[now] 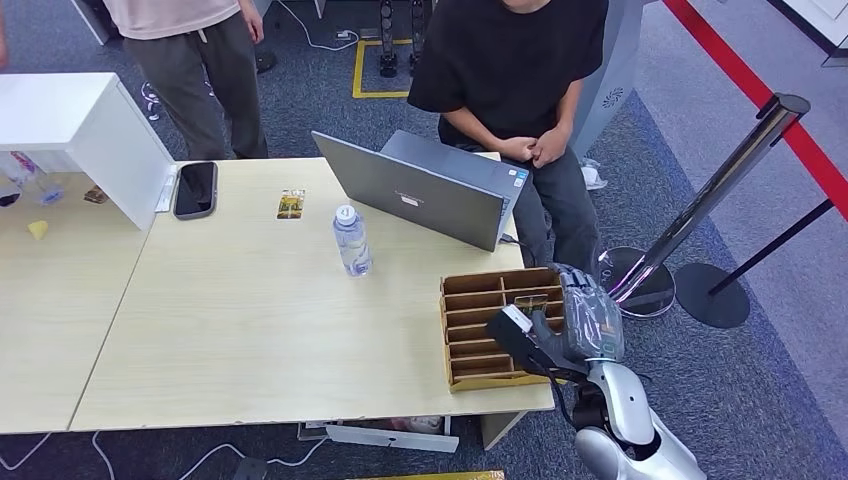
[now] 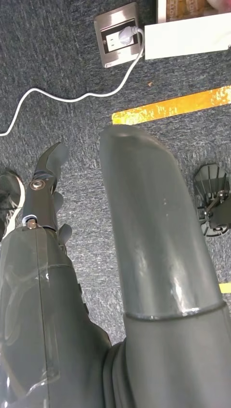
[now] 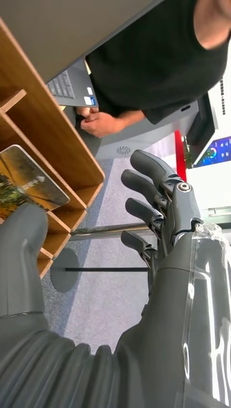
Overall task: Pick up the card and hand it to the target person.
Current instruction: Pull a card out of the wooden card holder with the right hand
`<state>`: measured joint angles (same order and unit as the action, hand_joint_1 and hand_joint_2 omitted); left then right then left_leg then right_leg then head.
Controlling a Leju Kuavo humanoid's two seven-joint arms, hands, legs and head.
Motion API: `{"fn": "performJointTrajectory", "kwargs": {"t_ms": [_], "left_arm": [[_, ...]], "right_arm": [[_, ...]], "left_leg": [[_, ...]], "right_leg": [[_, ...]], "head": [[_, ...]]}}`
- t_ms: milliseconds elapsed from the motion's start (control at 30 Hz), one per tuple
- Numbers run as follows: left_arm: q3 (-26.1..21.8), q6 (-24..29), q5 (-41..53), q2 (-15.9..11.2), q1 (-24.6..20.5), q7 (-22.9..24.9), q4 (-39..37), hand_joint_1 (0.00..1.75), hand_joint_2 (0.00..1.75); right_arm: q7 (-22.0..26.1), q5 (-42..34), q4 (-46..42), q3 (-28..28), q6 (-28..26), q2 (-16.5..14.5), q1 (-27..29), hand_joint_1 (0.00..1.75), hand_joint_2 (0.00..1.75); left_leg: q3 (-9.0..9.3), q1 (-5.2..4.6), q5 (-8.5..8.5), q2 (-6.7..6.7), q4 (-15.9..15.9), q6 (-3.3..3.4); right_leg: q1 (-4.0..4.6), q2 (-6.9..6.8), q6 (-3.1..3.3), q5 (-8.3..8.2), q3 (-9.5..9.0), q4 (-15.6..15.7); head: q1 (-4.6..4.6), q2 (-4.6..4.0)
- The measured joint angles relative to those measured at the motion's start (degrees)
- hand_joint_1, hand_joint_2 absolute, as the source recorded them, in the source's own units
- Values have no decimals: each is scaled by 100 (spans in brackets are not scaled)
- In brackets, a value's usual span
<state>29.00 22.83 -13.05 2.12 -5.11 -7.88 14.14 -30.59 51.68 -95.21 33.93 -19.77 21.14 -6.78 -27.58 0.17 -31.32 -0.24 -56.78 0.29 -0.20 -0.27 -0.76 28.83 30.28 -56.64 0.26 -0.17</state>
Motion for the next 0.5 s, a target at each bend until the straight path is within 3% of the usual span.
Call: {"fn": "performJointTrajectory", "kwargs": {"t_ms": [300,500], "left_arm": [[67,-8,0,0,-19,57,-1,0,0],[120,-8,0,-2,-31,58,0,0,0]], "right_arm": [[5,121,156,123,167,-33,-66,92,175],[8,177,260,187,238,-57,-128,94,175]], "left_leg": [[-1,0,0,0,0,0],[1,0,0,0,0,0]], "right_leg": [[0,0,0,0,0,0],[0,0,0,0,0,0]], "head": [[0,0],[0,0]]}}
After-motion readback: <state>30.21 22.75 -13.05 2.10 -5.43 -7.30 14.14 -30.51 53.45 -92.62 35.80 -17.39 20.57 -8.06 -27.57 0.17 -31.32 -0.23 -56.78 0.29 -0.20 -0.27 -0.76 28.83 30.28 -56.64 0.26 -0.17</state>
